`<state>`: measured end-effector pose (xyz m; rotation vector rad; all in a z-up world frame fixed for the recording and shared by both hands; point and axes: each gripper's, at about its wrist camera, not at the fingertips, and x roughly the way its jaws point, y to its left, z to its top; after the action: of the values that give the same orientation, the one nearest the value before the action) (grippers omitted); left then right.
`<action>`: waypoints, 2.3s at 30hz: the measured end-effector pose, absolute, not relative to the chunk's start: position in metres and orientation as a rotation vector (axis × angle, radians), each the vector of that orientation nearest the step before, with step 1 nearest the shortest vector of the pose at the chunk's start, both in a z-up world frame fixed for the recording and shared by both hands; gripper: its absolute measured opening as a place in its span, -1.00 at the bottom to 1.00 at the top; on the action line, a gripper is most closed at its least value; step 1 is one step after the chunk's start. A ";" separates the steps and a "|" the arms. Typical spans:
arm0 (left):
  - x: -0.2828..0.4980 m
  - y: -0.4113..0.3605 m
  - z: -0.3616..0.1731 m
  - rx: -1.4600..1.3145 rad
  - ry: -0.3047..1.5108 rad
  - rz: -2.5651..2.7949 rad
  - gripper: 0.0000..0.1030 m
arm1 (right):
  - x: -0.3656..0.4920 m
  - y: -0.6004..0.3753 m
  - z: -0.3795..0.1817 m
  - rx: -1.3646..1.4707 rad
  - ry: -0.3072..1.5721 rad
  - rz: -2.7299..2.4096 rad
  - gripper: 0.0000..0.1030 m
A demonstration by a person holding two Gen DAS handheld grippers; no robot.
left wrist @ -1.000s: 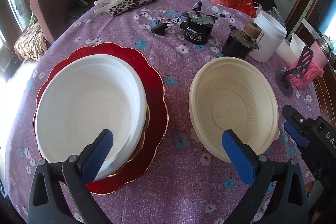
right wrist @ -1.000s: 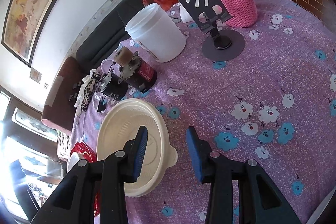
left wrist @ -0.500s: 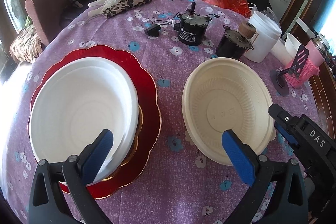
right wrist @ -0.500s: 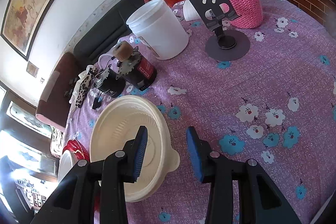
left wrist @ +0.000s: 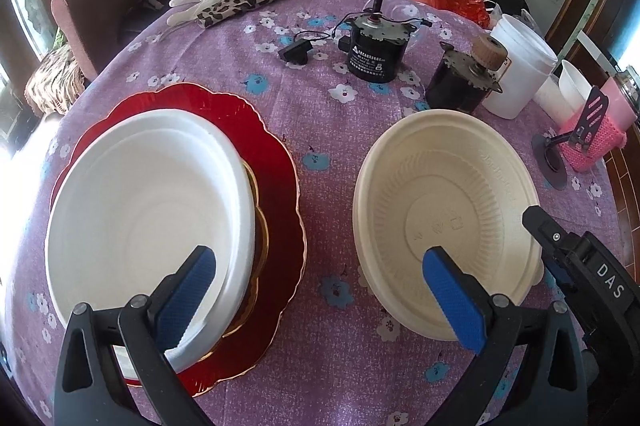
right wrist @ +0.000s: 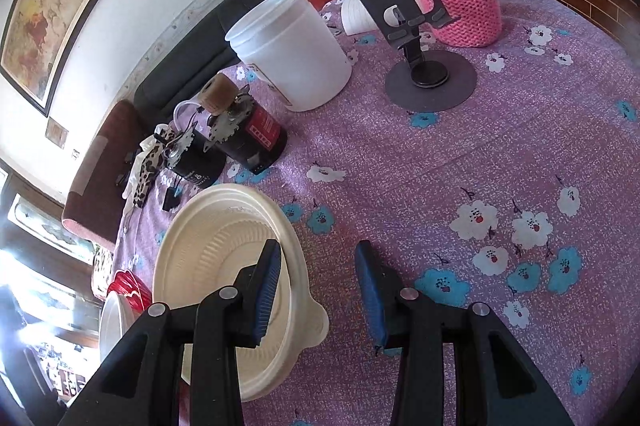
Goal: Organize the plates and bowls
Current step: 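Hold the right gripper open at the beige bowl rim while the left gripper moves toward it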
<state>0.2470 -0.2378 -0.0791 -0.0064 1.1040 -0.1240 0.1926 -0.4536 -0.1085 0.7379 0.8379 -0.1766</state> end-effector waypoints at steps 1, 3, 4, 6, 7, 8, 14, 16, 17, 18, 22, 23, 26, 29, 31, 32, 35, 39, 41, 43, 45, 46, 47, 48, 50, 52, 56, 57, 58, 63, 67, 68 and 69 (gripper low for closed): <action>0.248 -0.237 -0.079 -0.011 1.107 -0.122 1.00 | 0.192 -0.454 -0.108 0.740 0.833 -0.178 -0.19; 0.249 -0.236 -0.079 -0.016 1.109 -0.118 1.00 | 0.191 -0.454 -0.107 0.741 0.827 -0.176 -0.19; 0.250 -0.236 -0.079 -0.019 1.109 -0.115 1.00 | 0.190 -0.454 -0.107 0.741 0.824 -0.173 -0.19; 0.252 -0.238 -0.078 -0.022 1.109 -0.117 1.00 | 0.189 -0.453 -0.106 0.738 0.824 -0.169 -0.19; 0.253 -0.239 -0.078 -0.018 1.108 -0.117 1.00 | 0.189 -0.453 -0.106 0.737 0.825 -0.169 -0.19; 0.253 -0.240 -0.079 -0.014 1.109 -0.116 1.00 | 0.189 -0.452 -0.106 0.738 0.826 -0.167 -0.19; 0.260 -0.244 -0.084 -0.026 1.133 -0.123 1.00 | 0.190 -0.452 -0.107 0.752 0.823 -0.157 -0.19; 0.261 -0.245 -0.085 -0.028 1.136 -0.123 1.00 | 0.191 -0.452 -0.108 0.754 0.826 -0.153 -0.18; 0.262 -0.245 -0.085 -0.032 1.136 -0.121 1.00 | 0.192 -0.451 -0.109 0.754 0.827 -0.152 -0.18; 0.263 -0.244 -0.085 -0.035 1.137 -0.120 1.00 | 0.192 -0.451 -0.109 0.754 0.828 -0.150 -0.18; 0.264 -0.243 -0.084 -0.047 1.138 -0.125 1.00 | 0.193 -0.449 -0.110 0.757 0.824 -0.143 -0.18; 0.264 -0.243 -0.084 -0.049 1.138 -0.127 1.00 | 0.193 -0.449 -0.109 0.756 0.822 -0.143 -0.18; 0.264 -0.242 -0.083 -0.062 1.137 -0.140 1.00 | 0.193 -0.449 -0.110 0.759 0.820 -0.143 -0.18; 0.265 -0.242 -0.084 -0.071 1.135 -0.151 1.00 | 0.192 -0.449 -0.110 0.761 0.817 -0.142 -0.18; 0.265 -0.242 -0.084 -0.072 1.130 -0.161 1.00 | 0.192 -0.449 -0.110 0.760 0.814 -0.144 -0.18; 0.265 -0.243 -0.084 -0.069 1.129 -0.163 1.00 | 0.192 -0.448 -0.110 0.758 0.814 -0.146 -0.18; 0.265 -0.245 -0.085 -0.057 1.124 -0.165 1.00 | 0.194 -0.446 -0.113 0.751 0.824 -0.144 -0.18; 0.266 -0.239 -0.077 -0.081 1.142 -0.205 1.00 | 0.196 -0.445 -0.115 0.752 0.833 -0.143 -0.18; 0.264 -0.235 -0.067 -0.079 1.117 -0.199 1.00 | 0.195 -0.446 -0.114 0.759 0.826 -0.144 -0.18; 0.262 -0.232 -0.059 -0.073 1.105 -0.199 1.00 | 0.193 -0.448 -0.112 0.759 0.820 -0.148 -0.18; 0.257 -0.230 -0.051 -0.091 1.106 -0.227 1.00 | 0.192 -0.449 -0.112 0.762 0.817 -0.148 -0.18; 0.254 -0.231 -0.047 -0.103 1.105 -0.248 1.00 | 0.192 -0.449 -0.112 0.761 0.817 -0.148 -0.18; 0.250 -0.233 -0.045 -0.112 1.115 -0.282 1.00 | 0.191 -0.449 -0.112 0.760 0.818 -0.147 -0.18; 0.246 -0.236 -0.045 -0.116 1.128 -0.312 1.00 | 0.192 -0.448 -0.112 0.759 0.820 -0.146 -0.18; 0.239 -0.244 -0.050 -0.115 1.172 -0.372 1.00 | 0.191 -0.449 -0.111 0.758 0.819 -0.148 -0.18; 0.237 -0.247 -0.058 -0.126 1.210 -0.394 1.00 | 0.192 -0.449 -0.112 0.760 0.820 -0.148 -0.18; 0.238 -0.241 -0.069 -0.238 1.291 -0.438 1.00 | 0.191 -0.451 -0.111 0.763 0.817 -0.151 -0.18; 0.237 -0.239 -0.065 -0.258 1.286 -0.448 1.00 | 0.191 -0.451 -0.111 0.764 0.816 -0.150 -0.18; 0.235 -0.238 -0.060 -0.266 1.270 -0.455 1.00 | 0.191 -0.451 -0.111 0.764 0.814 -0.151 -0.18; 0.233 -0.243 -0.055 -0.255 1.258 -0.466 1.00 | 0.190 -0.451 -0.110 0.765 0.812 -0.152 -0.18; 0.241 -0.247 -0.081 -0.269 1.323 -0.449 1.00 | 0.191 -0.450 -0.112 0.765 0.819 -0.150 -0.18; 0.243 -0.246 -0.086 -0.285 1.332 -0.440 1.00 | 0.191 -0.450 -0.112 0.764 0.819 -0.152 -0.18; 0.245 -0.245 -0.089 -0.304 1.333 -0.439 1.00 | 0.192 -0.450 -0.112 0.764 0.820 -0.151 -0.18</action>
<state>0.2453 -0.2454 -0.0892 -0.3036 1.3330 -0.4386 0.1917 -0.4502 -0.1124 0.7640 0.8198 -0.1514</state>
